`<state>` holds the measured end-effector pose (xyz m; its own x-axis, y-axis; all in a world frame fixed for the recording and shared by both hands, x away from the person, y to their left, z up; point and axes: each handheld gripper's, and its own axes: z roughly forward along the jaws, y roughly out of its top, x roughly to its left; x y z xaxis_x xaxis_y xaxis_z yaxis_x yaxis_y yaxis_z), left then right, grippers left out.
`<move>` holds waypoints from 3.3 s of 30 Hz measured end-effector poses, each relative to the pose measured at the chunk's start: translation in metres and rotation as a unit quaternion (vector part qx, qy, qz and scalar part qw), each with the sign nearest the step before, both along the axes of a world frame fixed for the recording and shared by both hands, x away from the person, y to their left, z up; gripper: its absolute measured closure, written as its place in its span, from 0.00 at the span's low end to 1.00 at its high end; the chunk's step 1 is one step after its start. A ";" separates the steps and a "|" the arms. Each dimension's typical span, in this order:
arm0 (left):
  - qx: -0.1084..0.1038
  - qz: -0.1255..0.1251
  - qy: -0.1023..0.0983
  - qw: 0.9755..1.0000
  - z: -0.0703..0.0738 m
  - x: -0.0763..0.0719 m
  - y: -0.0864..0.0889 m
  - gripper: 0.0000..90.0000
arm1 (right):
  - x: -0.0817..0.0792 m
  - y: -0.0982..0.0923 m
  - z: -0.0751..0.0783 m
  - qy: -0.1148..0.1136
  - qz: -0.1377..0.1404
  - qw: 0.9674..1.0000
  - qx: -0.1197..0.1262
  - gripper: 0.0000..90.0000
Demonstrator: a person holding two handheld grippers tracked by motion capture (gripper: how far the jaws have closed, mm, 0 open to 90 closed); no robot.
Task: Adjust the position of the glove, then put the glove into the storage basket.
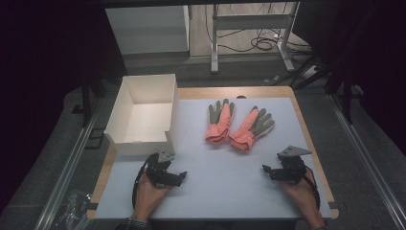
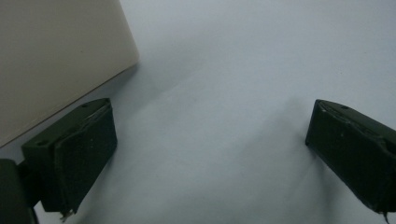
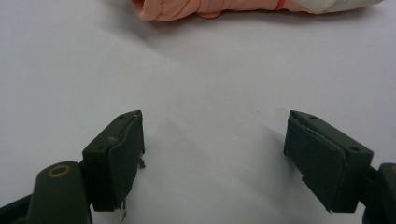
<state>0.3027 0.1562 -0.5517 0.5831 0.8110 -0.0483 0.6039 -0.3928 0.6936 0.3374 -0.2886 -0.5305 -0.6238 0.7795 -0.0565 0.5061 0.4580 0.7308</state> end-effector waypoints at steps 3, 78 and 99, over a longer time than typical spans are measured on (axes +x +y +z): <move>0.000 0.000 0.000 1.000 0.000 0.000 0.000 0.02 | 0.000 0.000 0.000 0.000 0.000 1.000 0.000 0.23; -0.001 0.001 -0.001 1.000 0.000 0.000 0.000 0.02 | 0.138 0.045 0.032 0.044 -0.057 0.997 0.014 0.56; -0.001 0.001 -0.001 1.000 0.000 0.000 0.000 0.02 | 0.125 0.039 0.039 0.035 -0.052 0.997 0.045 0.97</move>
<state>0.3024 0.1565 -0.5518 0.5821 0.8116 -0.0495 0.6034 -0.3903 0.6954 0.4627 -0.2494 -0.4916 -0.5400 0.8397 0.0583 0.5989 0.3346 0.7275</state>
